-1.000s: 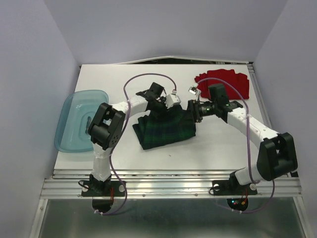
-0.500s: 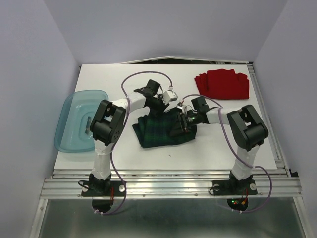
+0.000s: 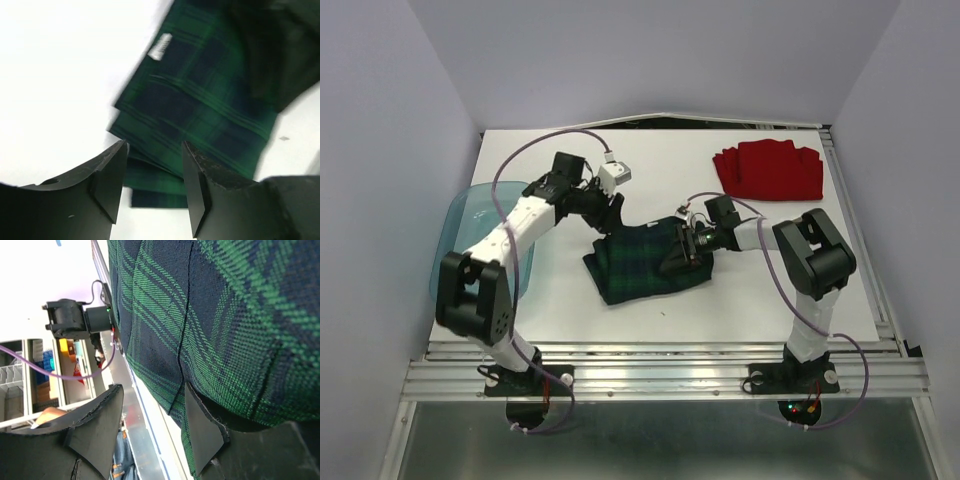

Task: Fold and stack the skirts
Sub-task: Fold the skirt

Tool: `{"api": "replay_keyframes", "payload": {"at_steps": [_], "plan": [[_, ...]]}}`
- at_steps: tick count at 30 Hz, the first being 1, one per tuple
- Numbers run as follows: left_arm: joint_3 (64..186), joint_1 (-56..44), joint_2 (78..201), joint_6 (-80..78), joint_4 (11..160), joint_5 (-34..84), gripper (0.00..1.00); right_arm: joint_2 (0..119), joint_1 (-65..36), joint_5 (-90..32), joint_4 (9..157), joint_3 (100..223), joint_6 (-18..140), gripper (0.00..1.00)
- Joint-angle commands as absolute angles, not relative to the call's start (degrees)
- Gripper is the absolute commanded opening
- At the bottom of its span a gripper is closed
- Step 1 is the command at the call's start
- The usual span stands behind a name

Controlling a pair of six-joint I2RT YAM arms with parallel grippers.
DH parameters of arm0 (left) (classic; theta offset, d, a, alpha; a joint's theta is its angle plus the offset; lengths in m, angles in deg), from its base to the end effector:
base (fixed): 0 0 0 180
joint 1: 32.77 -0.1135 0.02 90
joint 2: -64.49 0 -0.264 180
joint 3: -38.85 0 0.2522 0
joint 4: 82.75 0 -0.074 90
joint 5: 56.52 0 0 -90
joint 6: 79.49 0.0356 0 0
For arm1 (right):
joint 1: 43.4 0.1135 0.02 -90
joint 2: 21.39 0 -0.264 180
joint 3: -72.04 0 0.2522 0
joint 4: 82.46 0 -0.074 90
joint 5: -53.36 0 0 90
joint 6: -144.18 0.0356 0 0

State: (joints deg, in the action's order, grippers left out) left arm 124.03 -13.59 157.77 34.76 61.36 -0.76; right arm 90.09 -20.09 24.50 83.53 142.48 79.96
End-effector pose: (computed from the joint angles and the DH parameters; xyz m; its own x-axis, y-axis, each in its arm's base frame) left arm 0.3327 -0.1369 0.2697 -0.3295 0.4741 -0.8165 0.8657 0.4969 -0.0608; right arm 0.3175 0.1707 0.1188 -0.9613 -0.1856 -0.2036 -0.2595 0.3614 0.8956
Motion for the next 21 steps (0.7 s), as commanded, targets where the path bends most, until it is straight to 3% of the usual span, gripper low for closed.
{"api": "replay_keyframes", "payload": {"at_steps": [1, 4, 10, 21], "plan": [[115.21, -12.30, 150.28, 27.05, 63.35, -15.54, 0.56, 90.59, -19.75, 17.50, 86.86, 140.12, 81.86, 0.59], [106.78, -11.59, 149.57, 22.13, 68.08, -21.09, 0.54, 89.79, -19.75, 15.83, 87.99, 139.07, 83.53, 0.61], [103.33, -10.71, 157.38, 15.71, 75.47, -23.65, 0.49, 91.55, -19.75, 14.25, 88.44, 139.15, 85.56, 0.63], [108.42, -11.68, 173.21, 15.96, 70.48, -9.86, 0.41, 92.34, -24.85, 16.35, 88.44, 136.42, 85.83, 0.66]]}}
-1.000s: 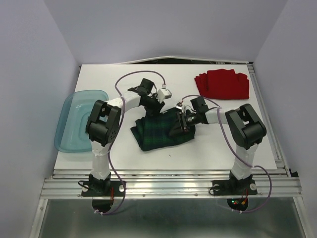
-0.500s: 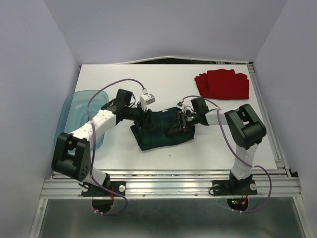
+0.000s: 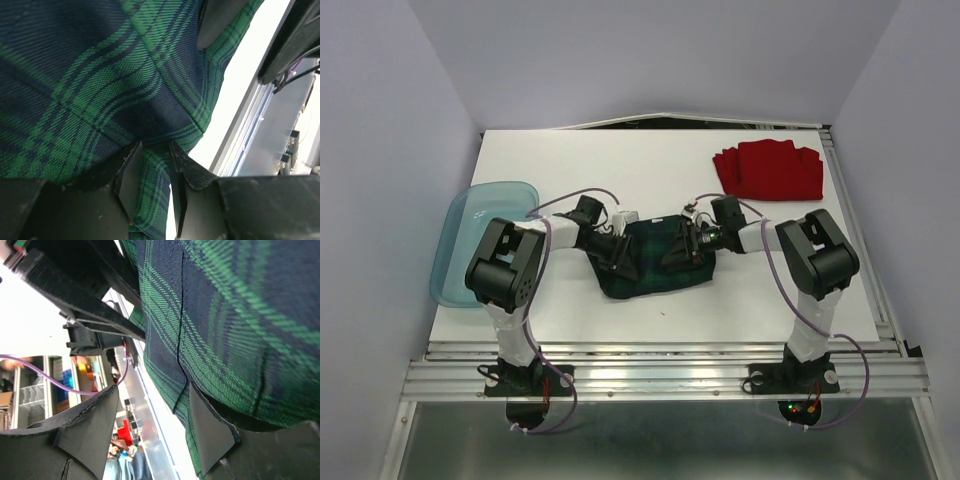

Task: Fold and stack the skirts
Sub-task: Fold the skirt, then neatly place the folded skirt to the corner

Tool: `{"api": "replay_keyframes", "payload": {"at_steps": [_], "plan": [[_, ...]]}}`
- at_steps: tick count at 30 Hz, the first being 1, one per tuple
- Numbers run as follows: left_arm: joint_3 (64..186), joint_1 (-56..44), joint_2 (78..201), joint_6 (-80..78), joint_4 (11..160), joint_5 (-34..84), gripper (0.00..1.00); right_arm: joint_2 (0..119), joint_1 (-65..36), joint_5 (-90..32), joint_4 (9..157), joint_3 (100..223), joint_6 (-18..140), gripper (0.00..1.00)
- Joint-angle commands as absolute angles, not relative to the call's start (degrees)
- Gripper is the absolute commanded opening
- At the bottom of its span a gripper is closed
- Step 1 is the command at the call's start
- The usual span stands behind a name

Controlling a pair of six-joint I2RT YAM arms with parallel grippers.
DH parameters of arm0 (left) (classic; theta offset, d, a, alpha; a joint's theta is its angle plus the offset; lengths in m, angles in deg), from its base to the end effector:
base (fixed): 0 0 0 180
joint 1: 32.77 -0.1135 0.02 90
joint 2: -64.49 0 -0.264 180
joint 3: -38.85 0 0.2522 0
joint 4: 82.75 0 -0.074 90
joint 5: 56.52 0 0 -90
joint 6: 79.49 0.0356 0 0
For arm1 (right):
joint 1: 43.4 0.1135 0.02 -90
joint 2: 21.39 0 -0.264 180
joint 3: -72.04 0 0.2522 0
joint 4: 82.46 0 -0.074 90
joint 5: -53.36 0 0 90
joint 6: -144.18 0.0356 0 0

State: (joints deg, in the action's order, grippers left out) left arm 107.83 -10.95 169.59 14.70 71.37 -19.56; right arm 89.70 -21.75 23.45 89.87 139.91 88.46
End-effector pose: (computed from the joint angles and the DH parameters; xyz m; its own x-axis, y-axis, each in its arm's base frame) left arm 0.3025 -0.1518 0.1355 -0.7757 0.3579 -0.5198 0.6301 0.3936 -0.6693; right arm 0.3201 0.1603 0.1159 -0.9858 -0.0891 -0.1424 -0.1657 0.3775 0.9111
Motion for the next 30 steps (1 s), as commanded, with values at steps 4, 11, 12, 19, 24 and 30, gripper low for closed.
{"api": "replay_keyframes", "payload": {"at_steps": [4, 11, 12, 19, 24, 30], "plan": [[110.61, -12.38, 175.32, 18.31, 67.42, -8.10, 0.40, 90.94, -25.38, 17.76, 80.93, 138.16, 78.01, 0.67], [118.18, -11.86, 168.15, 29.22, 62.04, -12.83, 0.42, 82.96, -25.38, 21.27, 71.66, 145.63, 69.75, 0.70], [117.92, -11.94, 166.29, 29.67, 62.74, -13.36, 0.42, 81.72, -25.38, 21.36, 69.91, 146.87, 69.30, 0.70], [112.82, -11.86, 148.62, 27.21, 68.10, -15.04, 0.51, 74.06, -25.38, 20.75, 64.27, 154.44, 66.75, 0.72], [112.02, -11.86, 145.53, 23.61, 73.63, -13.37, 0.55, 74.06, -25.38, 16.71, 63.39, 156.90, 65.61, 0.72], [115.18, -11.77, 150.34, 24.05, 75.31, -11.26, 0.56, 82.22, -26.43, 16.09, 63.74, 162.43, 65.34, 0.69]]}}
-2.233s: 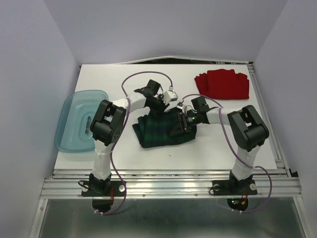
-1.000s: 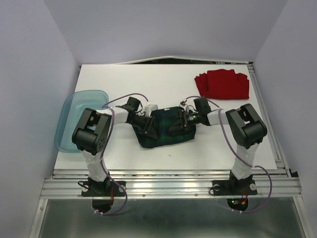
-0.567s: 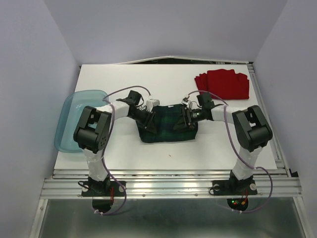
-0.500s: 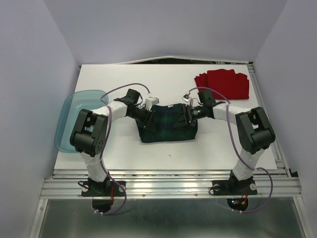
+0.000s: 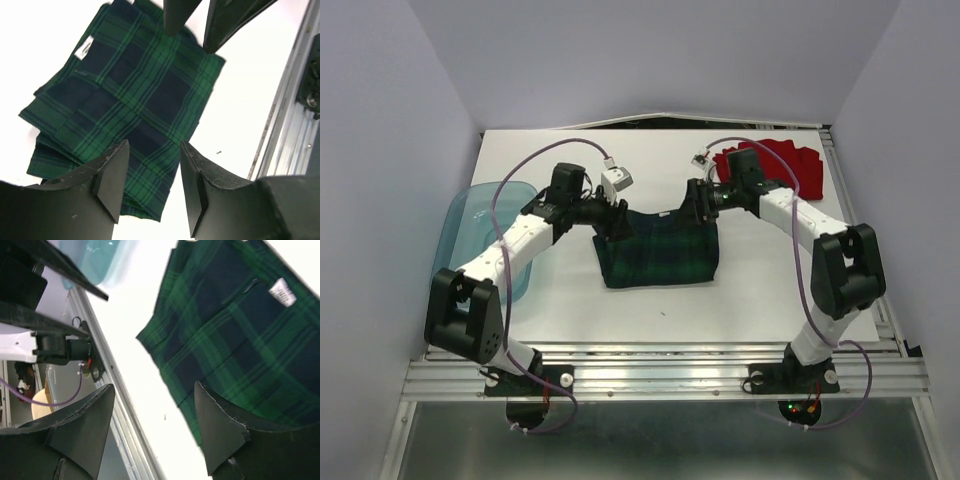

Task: Fold and stack the skirts
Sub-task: Neatly place the folded skirt to the corner

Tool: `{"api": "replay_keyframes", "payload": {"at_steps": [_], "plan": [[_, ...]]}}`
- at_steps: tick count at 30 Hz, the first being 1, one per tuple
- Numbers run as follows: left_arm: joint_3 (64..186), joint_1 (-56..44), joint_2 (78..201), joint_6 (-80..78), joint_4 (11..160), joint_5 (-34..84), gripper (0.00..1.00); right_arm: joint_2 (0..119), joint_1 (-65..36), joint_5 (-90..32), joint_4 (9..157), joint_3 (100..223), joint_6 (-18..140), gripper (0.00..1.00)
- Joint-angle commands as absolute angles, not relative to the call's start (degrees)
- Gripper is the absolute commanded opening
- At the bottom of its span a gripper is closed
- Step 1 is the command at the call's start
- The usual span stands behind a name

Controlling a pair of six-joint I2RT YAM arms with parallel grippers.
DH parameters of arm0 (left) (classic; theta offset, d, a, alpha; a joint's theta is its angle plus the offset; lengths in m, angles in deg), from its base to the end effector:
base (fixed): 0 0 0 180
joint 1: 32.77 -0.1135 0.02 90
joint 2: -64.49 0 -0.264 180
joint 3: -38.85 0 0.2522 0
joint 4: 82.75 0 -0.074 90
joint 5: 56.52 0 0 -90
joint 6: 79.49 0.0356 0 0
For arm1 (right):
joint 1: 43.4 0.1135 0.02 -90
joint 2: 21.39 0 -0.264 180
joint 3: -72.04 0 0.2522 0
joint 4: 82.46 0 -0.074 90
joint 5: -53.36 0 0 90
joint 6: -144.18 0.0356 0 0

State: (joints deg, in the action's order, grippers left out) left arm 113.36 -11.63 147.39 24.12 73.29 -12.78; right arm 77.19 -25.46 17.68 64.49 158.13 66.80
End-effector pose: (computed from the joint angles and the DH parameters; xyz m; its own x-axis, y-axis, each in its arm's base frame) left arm 0.2894 -0.1395 0.2859 -0.2924 0.2875 -0.9120 0.9131 0.3674 -0.1769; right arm 0.3450 0.1421 0.2524 -0.8201 -0.1316 -0.5568 -0.5552 0.4185 0.7188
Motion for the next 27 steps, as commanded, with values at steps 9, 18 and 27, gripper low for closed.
{"api": "replay_keyframes", "payload": {"at_steps": [9, 18, 27], "plan": [[117.73, -11.94, 162.37, 20.89, 79.70, -11.36, 0.56, 97.60, -27.58, 18.82, 68.22, 168.06, 70.00, 0.66], [119.32, -14.84, 178.04, 16.65, 79.10, -7.75, 0.55, 102.27, -27.58, 17.23, 69.28, 166.92, 66.75, 0.66], [122.21, -14.58, 162.25, 29.39, 70.31, -3.90, 0.58, 89.72, -27.58, 13.91, 68.93, 164.90, 67.45, 0.70]]}}
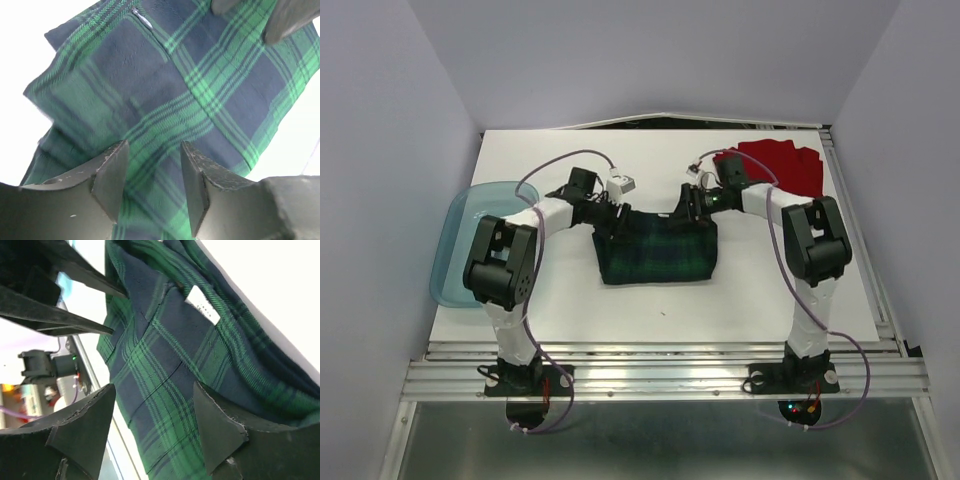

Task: Fold and stack the skirts
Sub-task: Neatly place the folded skirt to the corner

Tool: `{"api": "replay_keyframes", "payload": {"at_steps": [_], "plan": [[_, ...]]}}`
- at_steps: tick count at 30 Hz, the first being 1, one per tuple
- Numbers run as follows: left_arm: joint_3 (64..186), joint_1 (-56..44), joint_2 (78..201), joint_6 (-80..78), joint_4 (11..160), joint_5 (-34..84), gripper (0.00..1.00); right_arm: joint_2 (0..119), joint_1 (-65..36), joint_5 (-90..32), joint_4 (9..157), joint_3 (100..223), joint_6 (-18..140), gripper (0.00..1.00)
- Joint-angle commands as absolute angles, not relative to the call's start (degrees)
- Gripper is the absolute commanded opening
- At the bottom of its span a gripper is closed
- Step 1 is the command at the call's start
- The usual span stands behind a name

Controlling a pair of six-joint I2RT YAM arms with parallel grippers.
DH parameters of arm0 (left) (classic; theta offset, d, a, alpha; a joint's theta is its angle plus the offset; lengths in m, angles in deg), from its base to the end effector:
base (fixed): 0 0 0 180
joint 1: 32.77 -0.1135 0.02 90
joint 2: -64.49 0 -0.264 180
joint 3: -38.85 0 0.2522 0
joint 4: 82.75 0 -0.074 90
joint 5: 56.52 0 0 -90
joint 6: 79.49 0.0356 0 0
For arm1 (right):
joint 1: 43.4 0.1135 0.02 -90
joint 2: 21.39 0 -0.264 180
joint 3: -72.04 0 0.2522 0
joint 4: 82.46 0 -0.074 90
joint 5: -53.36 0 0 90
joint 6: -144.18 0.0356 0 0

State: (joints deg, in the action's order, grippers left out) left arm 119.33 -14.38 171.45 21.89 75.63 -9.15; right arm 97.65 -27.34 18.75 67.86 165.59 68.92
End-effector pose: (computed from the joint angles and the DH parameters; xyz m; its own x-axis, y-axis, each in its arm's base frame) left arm 0.3622 -0.1458 0.1790 -0.5619 0.3398 -0.7542 0.7877 0.4982 -0.3624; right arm 0.4047 0.1470 0.1584 -0.9178 -0.1138 -0.3805 -0.3881 0.4599 0.7987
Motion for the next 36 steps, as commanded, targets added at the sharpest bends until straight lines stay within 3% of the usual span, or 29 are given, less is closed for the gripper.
{"api": "replay_keyframes", "payload": {"at_steps": [1, 4, 6, 9, 10, 15, 19, 24, 27, 31, 36], "plan": [[122.92, -14.58, 161.10, 29.84, 69.61, -2.57, 0.58, 86.40, -28.10, 11.98, 68.67, 163.94, 66.76, 0.70], [124.42, -14.49, 155.48, 32.30, 71.34, 2.88, 0.60, 79.54, -28.10, 7.84, 67.00, 162.10, 64.74, 0.73], [123.28, -14.23, 149.77, 33.18, 74.33, 8.13, 0.65, 76.71, -28.10, 5.21, 64.63, 161.91, 61.93, 0.83], [120.47, -13.88, 141.79, 34.06, 81.45, 13.78, 0.86, 70.21, -28.10, 1.17, 60.94, 160.77, 59.72, 0.94], [119.85, -13.88, 138.27, 35.55, 82.86, 15.36, 0.99, 66.36, -28.10, -2.85, 60.58, 159.38, 58.76, 1.00], [118.00, -13.79, 130.86, 34.96, 86.29, 16.41, 0.99, 56.84, -28.10, -21.73, 61.71, 154.28, 62.51, 1.00], [119.93, -12.39, 130.14, 42.32, 77.28, 9.82, 0.99, 53.58, -28.10, -27.68, 57.96, 150.41, 64.28, 1.00], [110.66, 8.57, 130.15, 51.46, 76.71, 31.76, 0.92, 52.17, -29.68, -20.93, 56.97, 142.68, 69.82, 1.00], [105.97, 18.25, 131.63, 53.14, 78.56, 36.27, 0.85, 52.52, -31.18, -12.94, 59.34, 136.09, 73.42, 0.99], [105.87, 24.08, 136.64, 49.55, 78.74, 36.47, 0.79, 54.01, -32.50, -9.49, 63.46, 131.95, 75.80, 0.94], [106.40, 24.27, 138.59, 44.27, 80.49, 30.77, 0.79, 58.49, -32.50, -6.41, 68.48, 129.22, 75.45, 0.91]]}}
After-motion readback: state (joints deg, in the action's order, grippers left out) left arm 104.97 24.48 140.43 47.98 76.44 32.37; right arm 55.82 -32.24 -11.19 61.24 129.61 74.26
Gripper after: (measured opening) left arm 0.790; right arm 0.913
